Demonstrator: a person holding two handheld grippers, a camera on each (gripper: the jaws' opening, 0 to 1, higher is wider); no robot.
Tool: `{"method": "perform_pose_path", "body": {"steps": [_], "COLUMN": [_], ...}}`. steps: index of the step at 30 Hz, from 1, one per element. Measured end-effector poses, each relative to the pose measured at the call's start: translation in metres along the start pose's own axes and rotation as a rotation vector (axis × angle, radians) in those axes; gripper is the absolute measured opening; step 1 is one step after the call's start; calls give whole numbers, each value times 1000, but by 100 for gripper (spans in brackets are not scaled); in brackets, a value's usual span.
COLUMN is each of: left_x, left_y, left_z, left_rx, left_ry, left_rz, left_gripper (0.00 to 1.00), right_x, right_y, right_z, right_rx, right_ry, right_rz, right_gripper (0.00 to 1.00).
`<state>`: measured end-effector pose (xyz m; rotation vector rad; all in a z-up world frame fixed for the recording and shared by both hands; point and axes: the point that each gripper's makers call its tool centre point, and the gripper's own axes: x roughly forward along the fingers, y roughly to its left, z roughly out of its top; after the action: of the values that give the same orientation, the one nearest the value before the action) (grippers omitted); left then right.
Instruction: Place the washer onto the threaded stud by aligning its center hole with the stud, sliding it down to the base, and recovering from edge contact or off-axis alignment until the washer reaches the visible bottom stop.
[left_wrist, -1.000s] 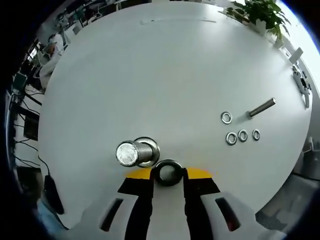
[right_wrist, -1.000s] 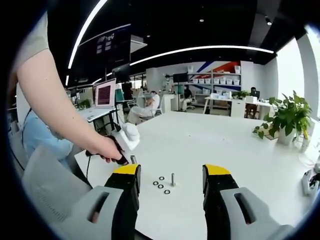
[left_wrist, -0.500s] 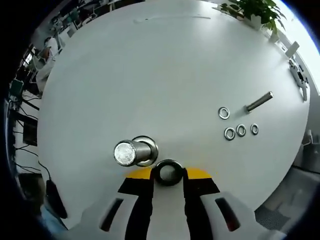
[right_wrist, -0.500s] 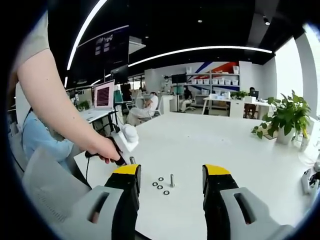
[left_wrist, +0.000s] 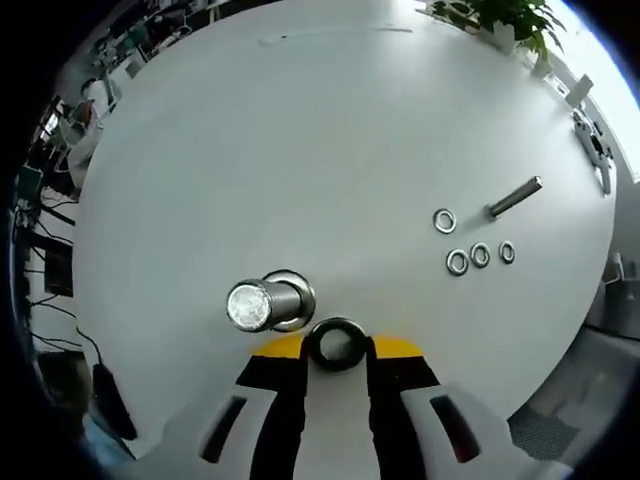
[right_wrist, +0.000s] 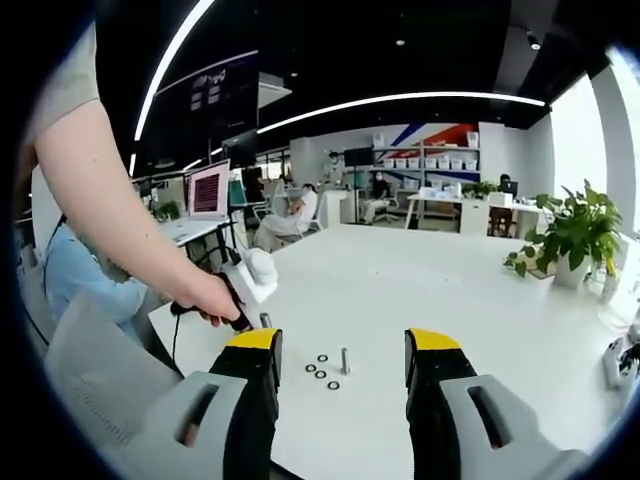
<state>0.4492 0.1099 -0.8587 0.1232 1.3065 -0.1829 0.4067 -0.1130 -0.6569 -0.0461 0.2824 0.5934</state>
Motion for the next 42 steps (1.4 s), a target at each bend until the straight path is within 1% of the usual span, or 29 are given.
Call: {"method": "perform_pose_path", "body": {"steps": [3,8,13,15,18,19,20,21,26,29,33,36,42], "left_x": [0,0,-2,-2,-3,-3,-3,-3,-3,-4,-6,-7,-8], "left_y": [-2,-2,-3,-3,-3,-2,-2,-2,0,1,3,3,1], "left_z": [0,0,-1,0,0,1,0,0,-3,-5,-4,-3,-4], "left_rx": [40,44,48,52,69,95,98,88,109,102,105,139,136], "left_ry": [4,2,-28,-32,-35,-41,-40,-42,-42,-43,-49,-53,-52], "left_rz": [3,4,7,6,6,14,15,13,20,18,17,24,13], "left_gripper": [21,20,20,20,20,19,19,19,19,19,19,19,19], "right_x": [0,0,0,0,0,0,0,0,0,0,0,1,1], "right_y": [0,0,-2,-1,-1,-1,-2,-2,-1,-1,-1,-1,-1], "right_z": [0,0,0,0,0,0,-1,-1,0,-1,0,-1,-1], "right_rx": [1,-2,3,-2,-2,-1,0,1,1,2,3,1,2], "right_ry": [0,0,-1,1,1,1,2,2,2,3,2,4,4], "right_rz": [-1,0,-6,-5,-5,-6,-6,-7,-4,-3,0,2,3], "right_gripper": [52,51,51,51,51,51,51,51,51,51,51,51,51]}}
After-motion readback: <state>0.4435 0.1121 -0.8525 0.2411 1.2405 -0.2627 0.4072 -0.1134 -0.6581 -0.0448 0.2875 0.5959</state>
